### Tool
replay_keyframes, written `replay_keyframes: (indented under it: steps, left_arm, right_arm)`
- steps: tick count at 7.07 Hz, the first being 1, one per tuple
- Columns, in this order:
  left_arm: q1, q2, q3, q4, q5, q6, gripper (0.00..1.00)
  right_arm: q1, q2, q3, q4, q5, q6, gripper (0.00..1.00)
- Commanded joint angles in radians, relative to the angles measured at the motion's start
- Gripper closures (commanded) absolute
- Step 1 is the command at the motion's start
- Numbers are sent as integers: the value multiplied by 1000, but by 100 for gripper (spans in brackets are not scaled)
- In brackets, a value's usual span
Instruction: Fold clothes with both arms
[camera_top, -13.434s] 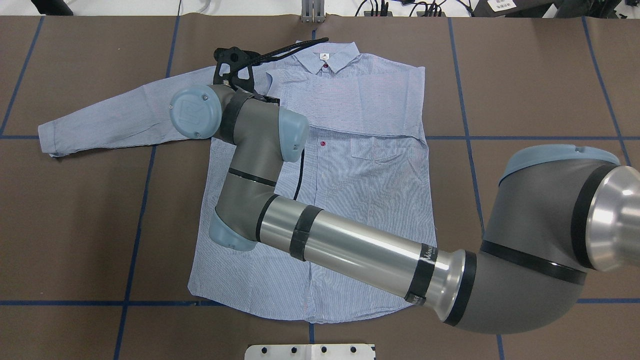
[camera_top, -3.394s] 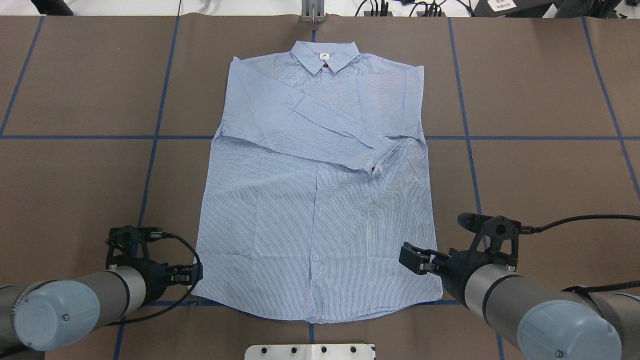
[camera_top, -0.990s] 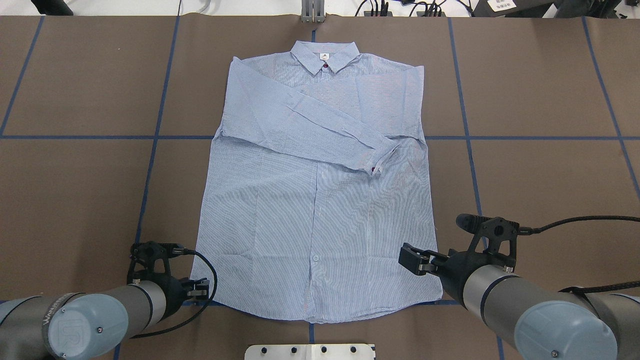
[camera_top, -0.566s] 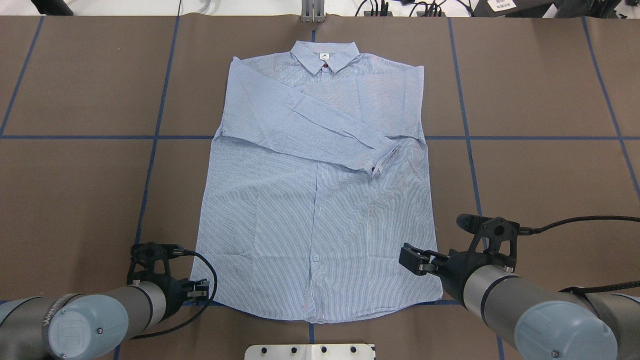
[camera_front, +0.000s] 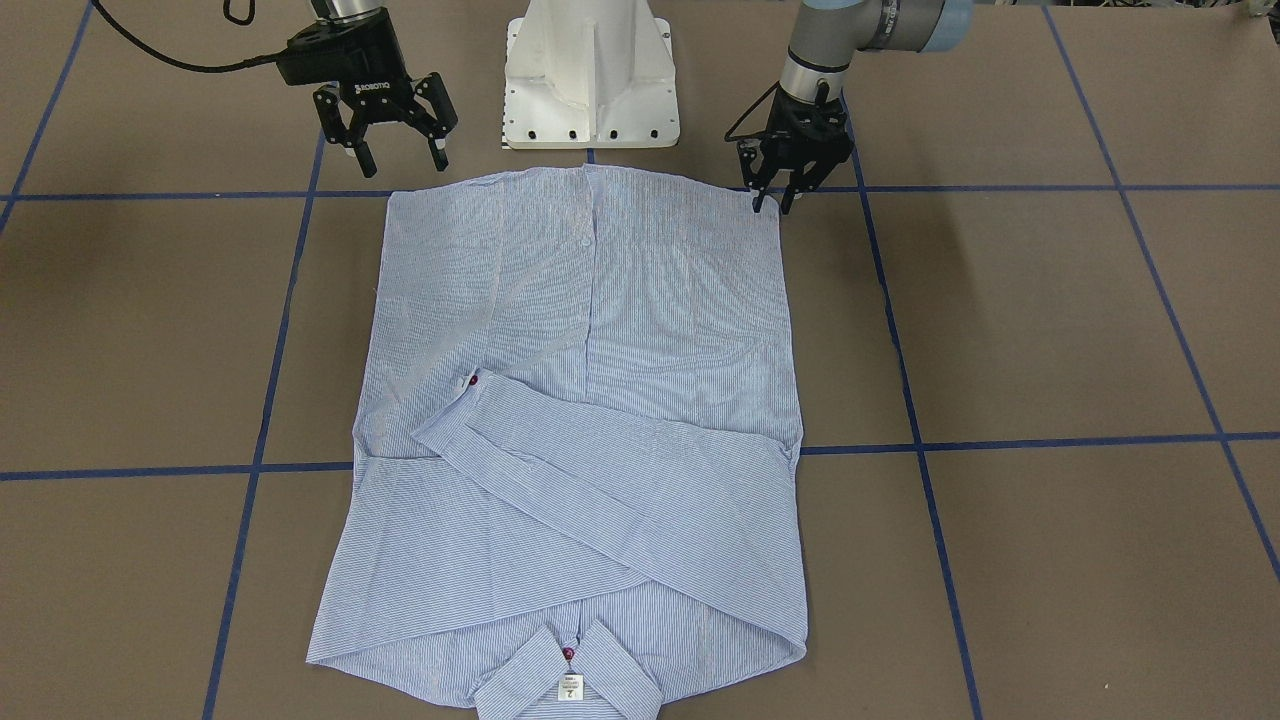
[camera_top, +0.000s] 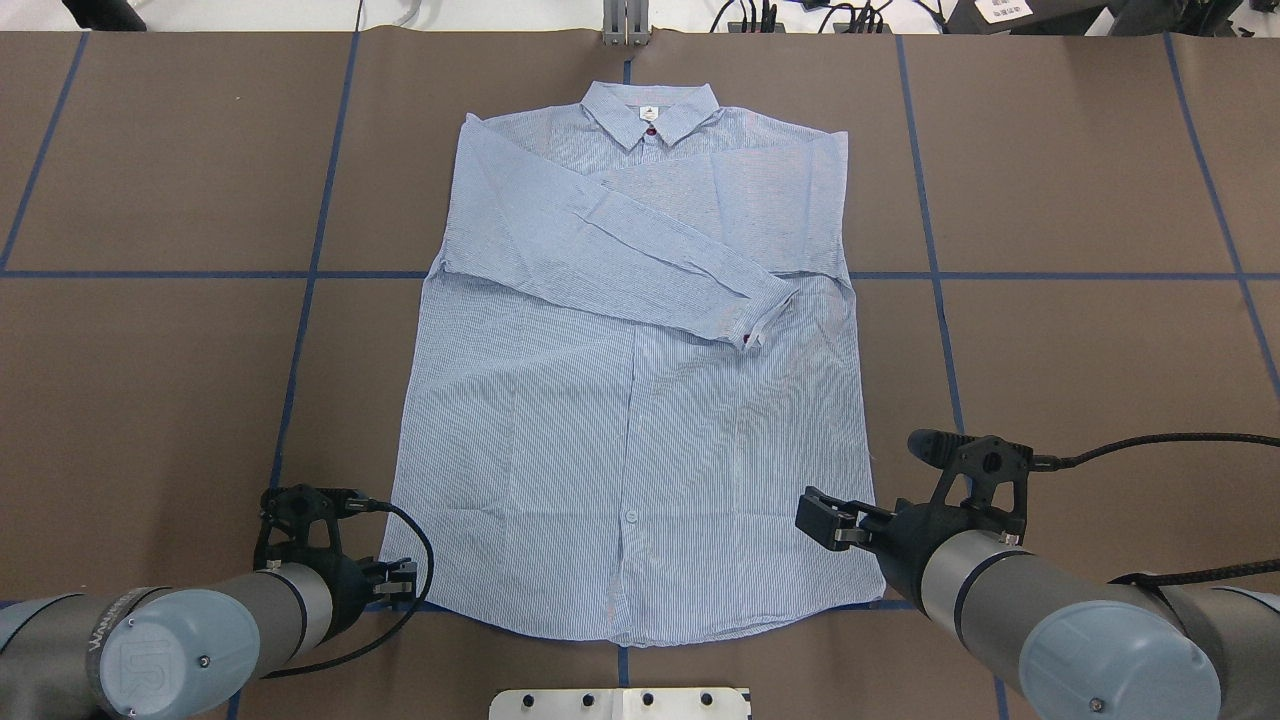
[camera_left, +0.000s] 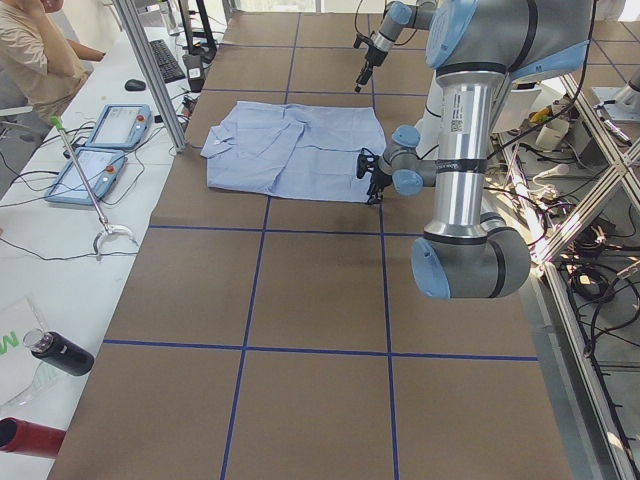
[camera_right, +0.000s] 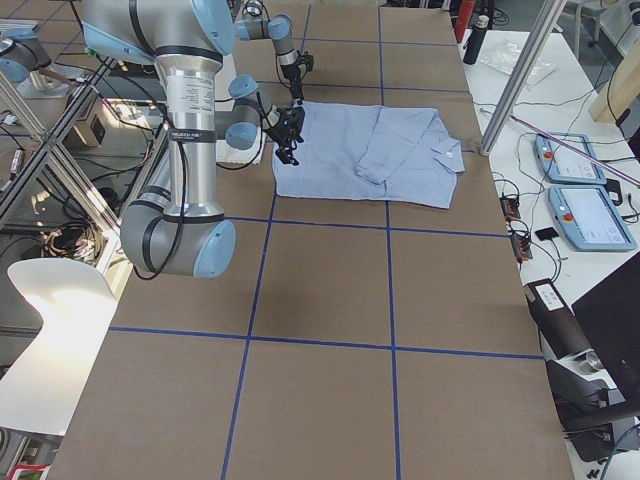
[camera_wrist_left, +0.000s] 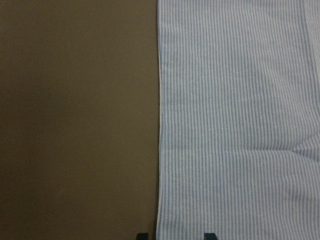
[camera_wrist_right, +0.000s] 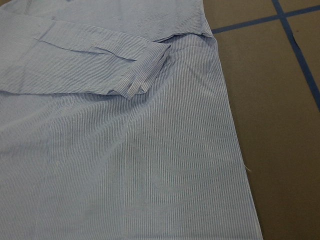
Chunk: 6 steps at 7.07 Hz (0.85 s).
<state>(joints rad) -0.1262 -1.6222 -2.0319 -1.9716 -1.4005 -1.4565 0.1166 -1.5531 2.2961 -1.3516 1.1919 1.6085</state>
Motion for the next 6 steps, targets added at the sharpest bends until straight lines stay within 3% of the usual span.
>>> replay_keyframes:
  steps: [1,2,5,6]
  left_arm:
    - [5,-2,-1,-1,-2,-2,85]
    - [10,-2,-2,0,0,-2,99]
    - [8,-7,-4,-1,3,-4,100]
    - [8,-10,-5,-1,3,-4,100]
  right_arm:
    - [0,1,-1,0,0,1,0]
    - [0,-7,-1,2,0,1,0]
    - [-5,-19,-9,26,0,11,0]
    - [-20,-74,-39,148,-32,14,0]
